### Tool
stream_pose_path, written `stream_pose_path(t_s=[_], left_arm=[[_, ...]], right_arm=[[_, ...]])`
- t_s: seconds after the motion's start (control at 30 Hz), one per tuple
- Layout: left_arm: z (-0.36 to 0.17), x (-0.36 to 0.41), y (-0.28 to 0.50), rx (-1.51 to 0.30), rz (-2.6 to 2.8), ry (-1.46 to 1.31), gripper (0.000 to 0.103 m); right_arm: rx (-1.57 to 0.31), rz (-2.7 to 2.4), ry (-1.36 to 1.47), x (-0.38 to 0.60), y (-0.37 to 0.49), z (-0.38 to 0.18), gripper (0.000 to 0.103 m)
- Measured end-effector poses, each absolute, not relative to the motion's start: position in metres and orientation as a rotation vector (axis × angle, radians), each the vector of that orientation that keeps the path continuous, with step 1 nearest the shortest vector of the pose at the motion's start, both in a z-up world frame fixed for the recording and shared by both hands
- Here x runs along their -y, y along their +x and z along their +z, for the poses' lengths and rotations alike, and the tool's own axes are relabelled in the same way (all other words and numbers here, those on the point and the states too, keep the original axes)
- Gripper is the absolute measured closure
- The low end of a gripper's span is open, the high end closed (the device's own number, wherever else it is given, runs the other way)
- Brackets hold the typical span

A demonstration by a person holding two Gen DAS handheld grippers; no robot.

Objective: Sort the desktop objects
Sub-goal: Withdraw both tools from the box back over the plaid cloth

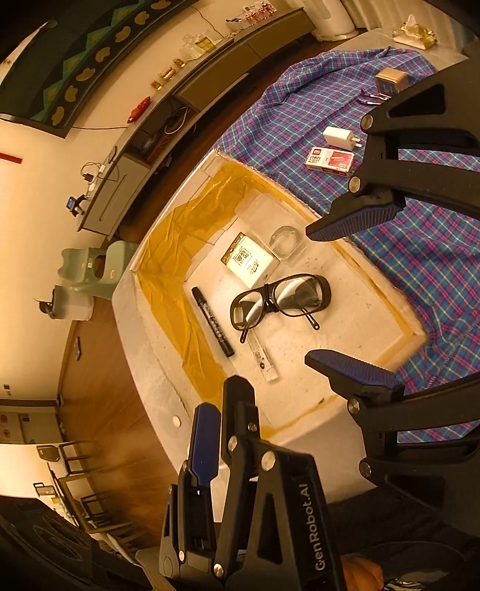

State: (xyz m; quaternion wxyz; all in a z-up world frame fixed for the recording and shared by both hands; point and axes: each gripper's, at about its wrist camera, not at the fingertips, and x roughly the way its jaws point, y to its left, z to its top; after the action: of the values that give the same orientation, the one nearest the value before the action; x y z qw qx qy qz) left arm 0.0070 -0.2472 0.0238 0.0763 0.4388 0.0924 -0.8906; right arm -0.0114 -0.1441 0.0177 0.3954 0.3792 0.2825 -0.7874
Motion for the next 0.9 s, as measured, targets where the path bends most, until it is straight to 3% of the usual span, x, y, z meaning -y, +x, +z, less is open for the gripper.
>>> stream_pose_path(t_s=[0.4, 0.9], left_arm=[[0.03, 0.207, 0.026, -0.138, -2.679, 1.233, 0.065], [0.027, 0.129, 0.012, -0.109, -2.804, 1.32, 0.065]], right_arm=[[-0.543, -2.023, 0.946, 0.101, -0.008, 0.018, 0.041], [-0.32, -2.117, 0.958, 0.027, -0.034, -0.003, 0.041]])
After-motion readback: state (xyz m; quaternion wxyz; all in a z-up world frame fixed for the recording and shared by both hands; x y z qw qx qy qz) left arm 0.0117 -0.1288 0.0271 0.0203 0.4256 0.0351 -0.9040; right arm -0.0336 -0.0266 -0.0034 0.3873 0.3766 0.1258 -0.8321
